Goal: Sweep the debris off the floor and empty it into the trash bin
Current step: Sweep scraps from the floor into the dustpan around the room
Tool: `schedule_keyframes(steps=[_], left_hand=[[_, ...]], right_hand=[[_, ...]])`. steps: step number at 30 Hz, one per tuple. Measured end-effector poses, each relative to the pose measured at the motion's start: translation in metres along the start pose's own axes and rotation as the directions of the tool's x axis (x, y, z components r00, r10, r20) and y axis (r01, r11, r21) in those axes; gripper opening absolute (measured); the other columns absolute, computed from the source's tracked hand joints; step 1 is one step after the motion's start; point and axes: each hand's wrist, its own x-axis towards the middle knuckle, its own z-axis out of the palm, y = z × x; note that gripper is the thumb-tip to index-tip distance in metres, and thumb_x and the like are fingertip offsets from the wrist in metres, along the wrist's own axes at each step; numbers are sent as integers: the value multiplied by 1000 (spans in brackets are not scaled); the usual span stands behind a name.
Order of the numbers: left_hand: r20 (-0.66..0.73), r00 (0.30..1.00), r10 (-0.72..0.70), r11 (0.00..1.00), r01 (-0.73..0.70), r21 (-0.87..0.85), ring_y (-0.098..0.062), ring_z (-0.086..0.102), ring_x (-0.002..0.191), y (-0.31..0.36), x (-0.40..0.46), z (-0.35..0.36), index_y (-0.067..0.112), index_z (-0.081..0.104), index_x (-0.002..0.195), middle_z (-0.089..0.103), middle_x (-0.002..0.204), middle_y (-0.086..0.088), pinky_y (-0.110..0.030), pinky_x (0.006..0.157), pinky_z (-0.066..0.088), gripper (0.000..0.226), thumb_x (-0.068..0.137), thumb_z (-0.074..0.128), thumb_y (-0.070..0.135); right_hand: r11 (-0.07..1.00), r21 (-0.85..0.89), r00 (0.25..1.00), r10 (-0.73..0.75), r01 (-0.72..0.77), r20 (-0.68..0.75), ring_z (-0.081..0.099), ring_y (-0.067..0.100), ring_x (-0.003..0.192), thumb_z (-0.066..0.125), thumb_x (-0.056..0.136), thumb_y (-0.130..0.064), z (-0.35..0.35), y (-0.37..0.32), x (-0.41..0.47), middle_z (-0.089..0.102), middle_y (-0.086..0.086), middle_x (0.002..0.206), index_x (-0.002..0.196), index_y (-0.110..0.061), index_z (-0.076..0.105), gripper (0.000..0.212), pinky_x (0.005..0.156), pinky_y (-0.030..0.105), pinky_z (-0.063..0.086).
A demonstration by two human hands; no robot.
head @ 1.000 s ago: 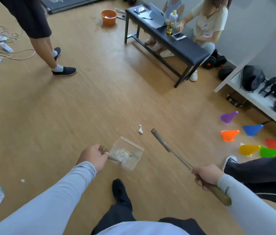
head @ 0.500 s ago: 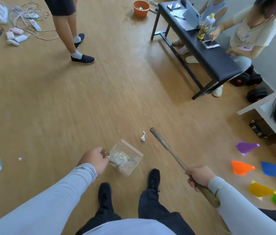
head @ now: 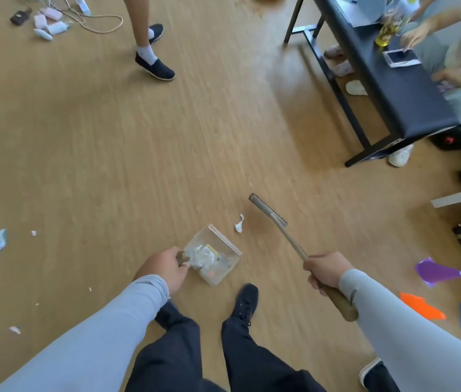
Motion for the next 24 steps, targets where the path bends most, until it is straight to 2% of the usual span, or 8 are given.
schedule_keyframes(steps=[3, 6, 8, 10, 12, 17, 21, 24], left_hand=[[-5, 1000, -12, 999, 12, 36, -20, 66, 93, 6, 11, 12, 25, 59, 121, 69, 109, 5, -32, 81, 54, 28, 96, 55, 37], [-26, 1000, -10, 997, 12, 79, -20, 65, 88, 9, 17, 19, 23, 58, 118, 68, 104, 4, -35, 79, 55, 27, 96, 54, 38], [-32, 999, -14, 995, 17, 94, -20, 65, 87, 9, 17, 20, 24, 57, 121, 68, 104, 5, -35, 77, 55, 29, 96, 52, 38], [-38, 999, -16, 994, 20, 110, -19, 64, 86, 9, 18, 19, 25, 56, 124, 67, 104, 6, -33, 73, 54, 31, 97, 51, 39], [-39, 999, -21, 992, 25, 122, -18, 63, 83, 10, 18, 17, 25, 56, 124, 67, 102, 6, -31, 68, 50, 31, 97, 50, 40], [-36, 999, -25, 993, 29, 117, -17, 60, 79, 12, 18, 12, 25, 56, 124, 67, 99, 6, -30, 63, 46, 31, 98, 49, 40], [-34, 999, -20, 993, 24, 115, -17, 61, 81, 13, 19, 8, 25, 55, 127, 68, 102, 5, -29, 64, 46, 34, 98, 49, 40], [-29, 999, -22, 993, 25, 115, -16, 62, 80, 11, 17, 8, 25, 56, 126, 68, 100, 6, -29, 64, 47, 33, 98, 50, 41]], right_hand=[[996, -89, 1000, -13, 12, -6, 49, 22, 42, 54, 85, -17, 6, -14, 24, 62, 7, 53, 95, -12, 71, 20, 55, 27, 49], [977, -214, 1000, -22, 23, 6, 56, 23, 49, 54, 86, -17, 24, -20, 43, 66, 8, 61, 95, -10, 70, 19, 56, 26, 50], [950, -310, 998, -24, 39, 53, 61, 23, 57, 56, 88, -18, 42, -17, 43, 67, 10, 71, 95, -11, 68, 16, 57, 27, 54], [916, -394, 993, -28, 71, 115, 64, 21, 64, 58, 90, -20, 51, -9, 34, 68, 9, 79, 99, -14, 68, 15, 66, 32, 60], [891, -443, 985, -27, 101, 169, 61, 19, 60, 58, 91, -20, 41, -3, 21, 67, 7, 76, 107, -17, 68, 20, 63, 30, 60], [956, -275, 961, -23, 103, 277, 45, 16, 35, 58, 89, -8, -21, 11, -6, 60, 8, 53, 128, -14, 59, 39, 42, 23, 43], [930, -338, 977, -77, 143, 201, 51, 12, 37, 58, 90, -14, -17, 11, -4, 63, 2, 54, 131, -22, 60, 42, 44, 22, 45], [920, -369, 989, -97, 133, 116, 56, 13, 42, 57, 91, -16, 6, -3, 12, 65, 5, 62, 129, -18, 61, 38, 49, 24, 50]])
